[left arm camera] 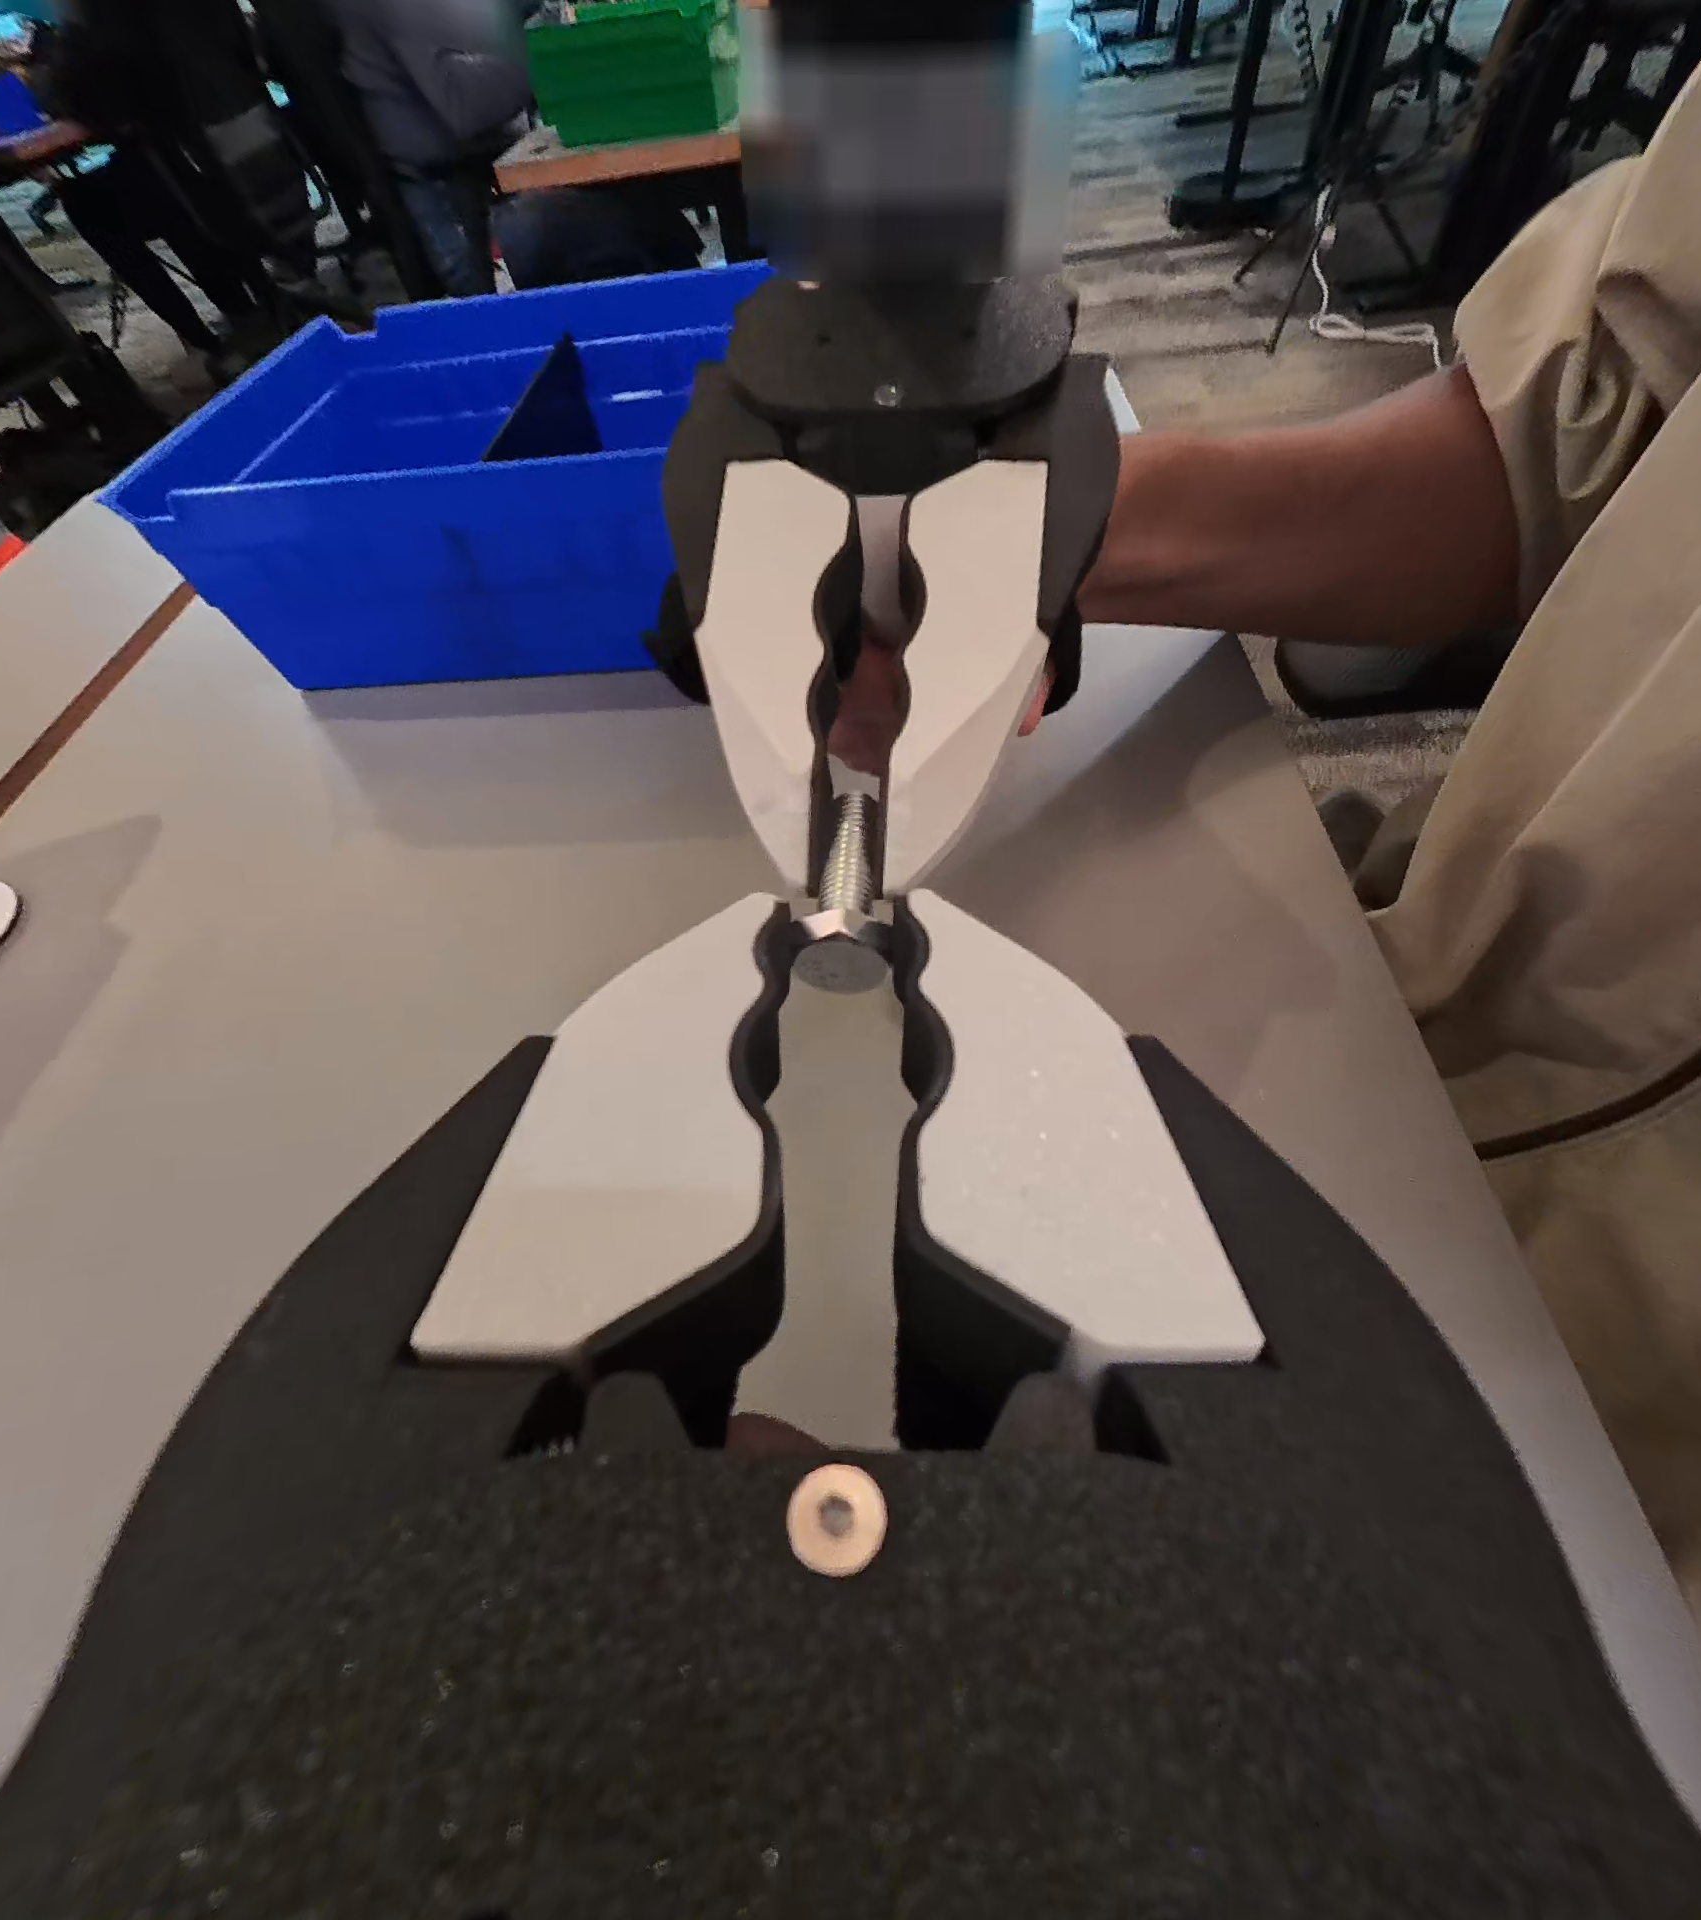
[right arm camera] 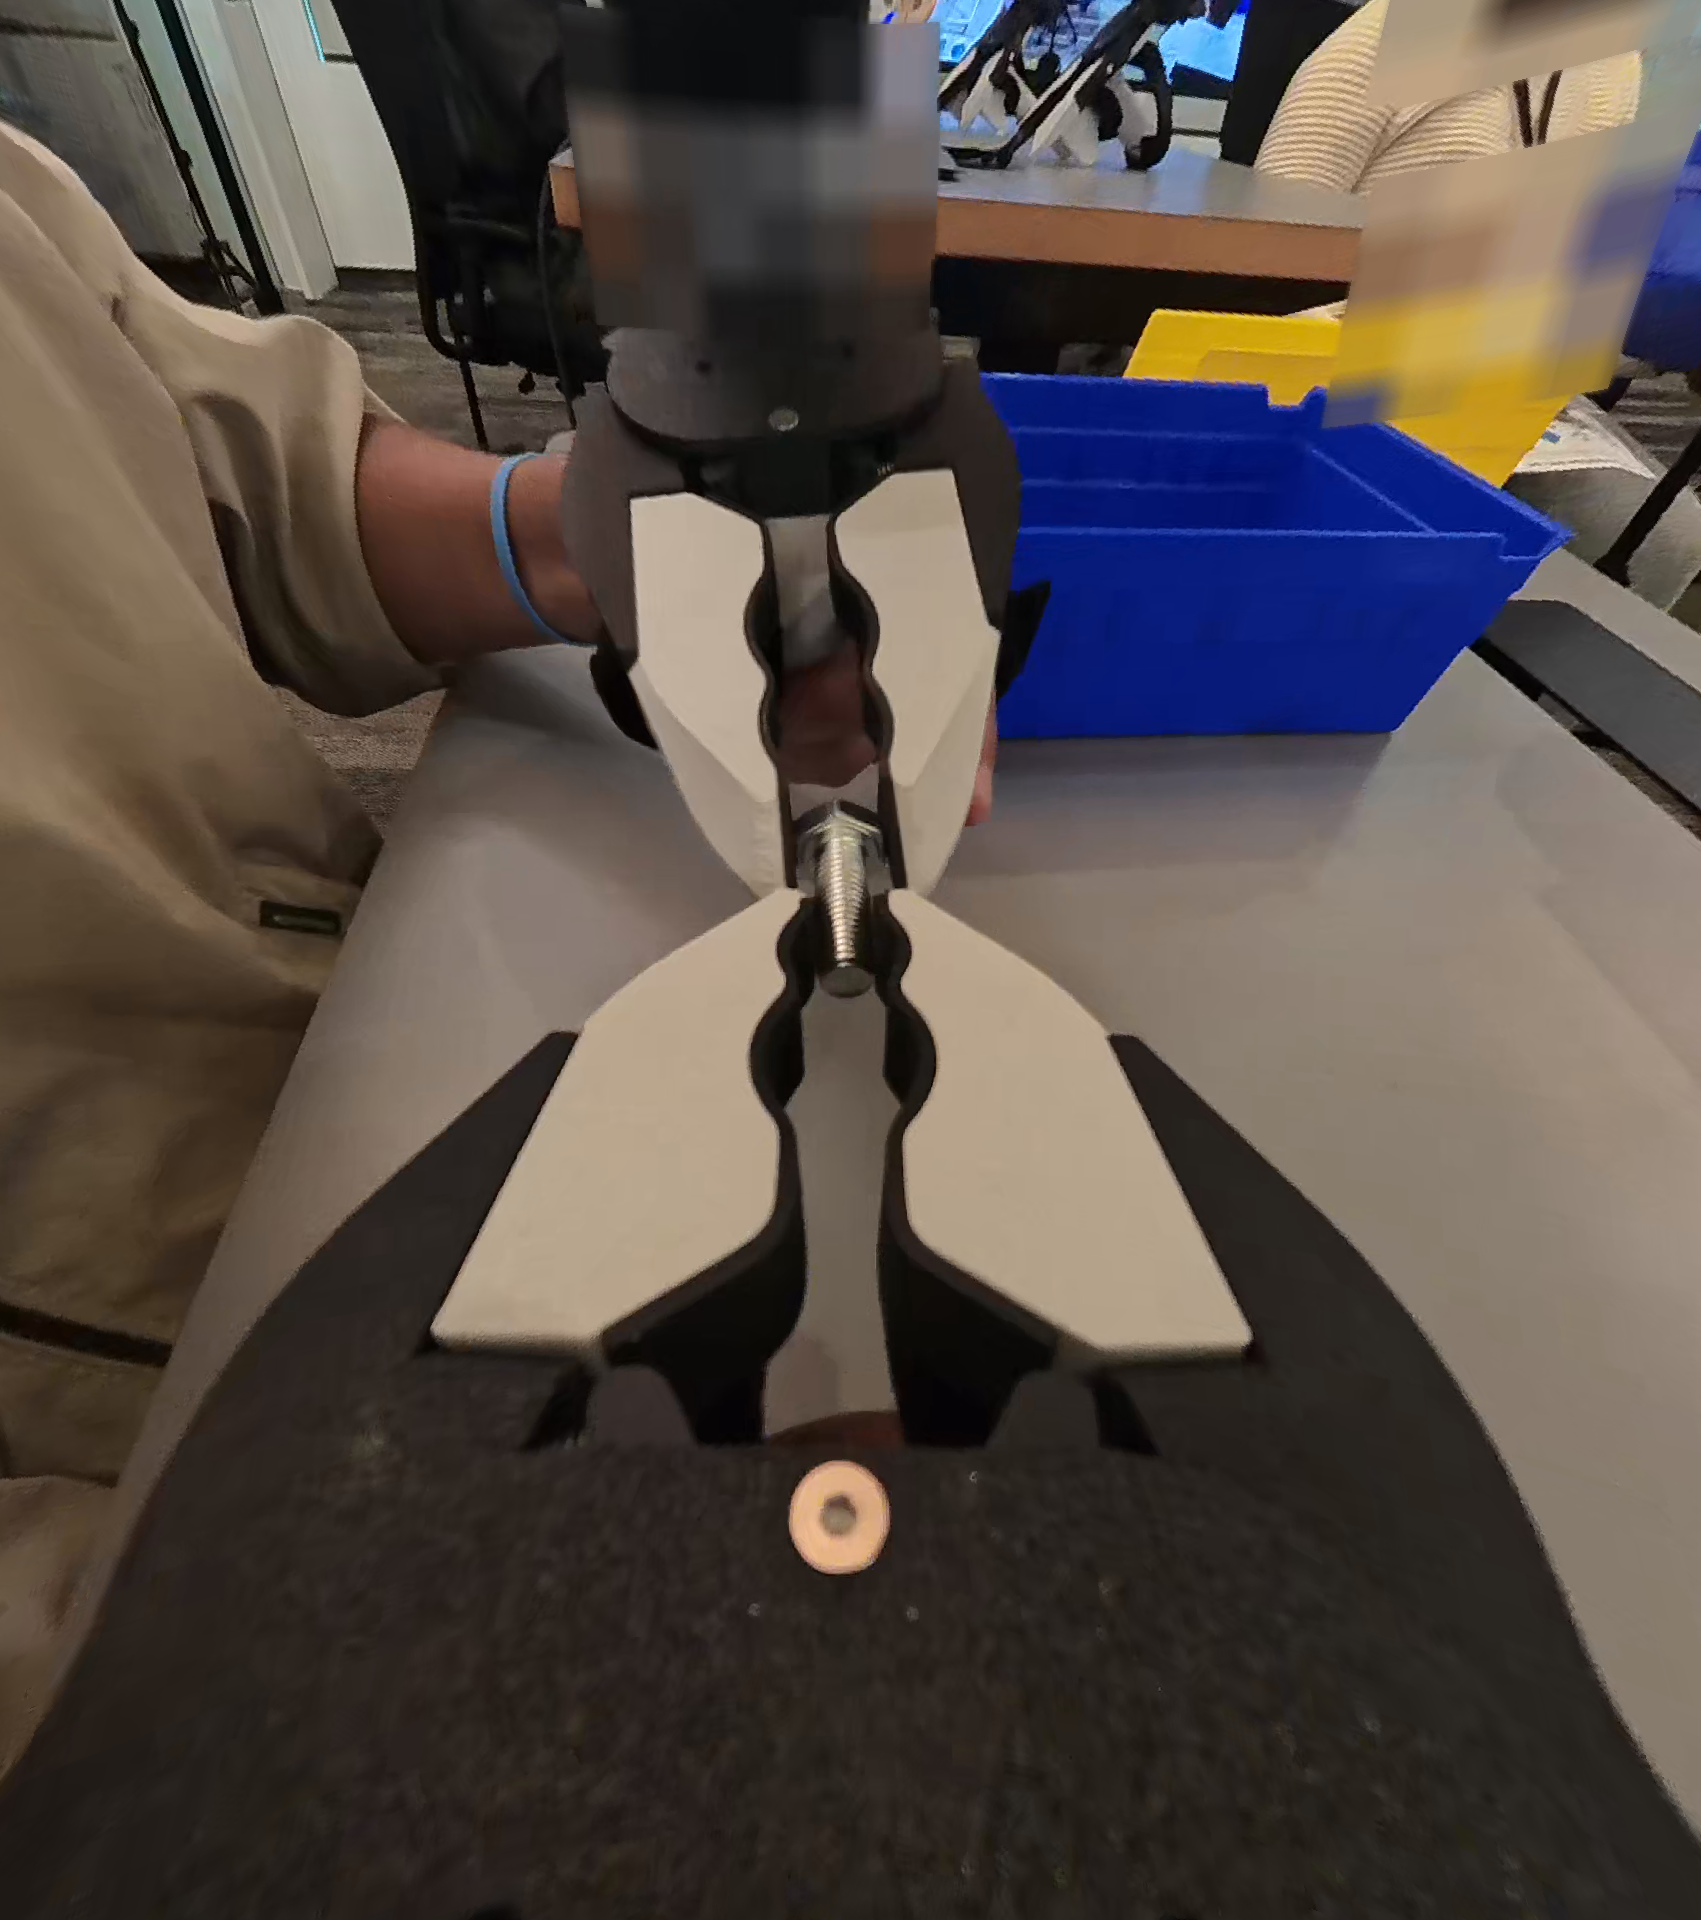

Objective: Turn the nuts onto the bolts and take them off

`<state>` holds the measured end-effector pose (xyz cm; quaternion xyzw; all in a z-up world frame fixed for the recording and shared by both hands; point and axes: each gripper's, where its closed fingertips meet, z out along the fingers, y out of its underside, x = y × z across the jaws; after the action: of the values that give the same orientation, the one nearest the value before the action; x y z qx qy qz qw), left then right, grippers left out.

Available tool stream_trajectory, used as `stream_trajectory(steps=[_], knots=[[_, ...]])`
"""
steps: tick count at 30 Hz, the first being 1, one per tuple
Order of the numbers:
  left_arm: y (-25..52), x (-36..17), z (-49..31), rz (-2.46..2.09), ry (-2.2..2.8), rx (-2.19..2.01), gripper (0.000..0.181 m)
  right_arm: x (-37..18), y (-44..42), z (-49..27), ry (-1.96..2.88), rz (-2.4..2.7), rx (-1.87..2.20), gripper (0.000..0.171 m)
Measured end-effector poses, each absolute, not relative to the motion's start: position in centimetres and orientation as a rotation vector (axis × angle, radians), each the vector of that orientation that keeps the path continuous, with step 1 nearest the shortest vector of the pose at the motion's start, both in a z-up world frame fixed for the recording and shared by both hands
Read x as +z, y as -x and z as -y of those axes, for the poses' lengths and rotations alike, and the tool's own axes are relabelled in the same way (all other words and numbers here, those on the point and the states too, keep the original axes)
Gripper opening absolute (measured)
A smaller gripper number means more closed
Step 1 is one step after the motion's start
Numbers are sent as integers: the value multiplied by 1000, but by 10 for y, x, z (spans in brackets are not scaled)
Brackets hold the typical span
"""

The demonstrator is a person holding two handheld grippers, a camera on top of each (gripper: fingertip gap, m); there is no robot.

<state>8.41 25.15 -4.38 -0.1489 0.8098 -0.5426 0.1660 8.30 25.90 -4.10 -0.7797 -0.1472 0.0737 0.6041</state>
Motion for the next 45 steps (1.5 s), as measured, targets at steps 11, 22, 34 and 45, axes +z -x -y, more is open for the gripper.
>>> stream_trajectory(steps=[11, 22, 34, 45], knots=[[-100, -36, -303, -1690, 981, -1425, 46, -34, -115, -247, 1712, -7, 51, 9], [-108, -64, -345, -1364, 1309, -1183, 45, -63, -140, -232, 1664, -371, -280, 9], [-109, -69, -331, -1453, 1237, -1133, 45, -32, -159, -218, 1596, -363, -371, 10], [-107, -66, -330, -1450, 1222, -1173, 45, 16, -399, -90, 1830, -467, -537, 9]])
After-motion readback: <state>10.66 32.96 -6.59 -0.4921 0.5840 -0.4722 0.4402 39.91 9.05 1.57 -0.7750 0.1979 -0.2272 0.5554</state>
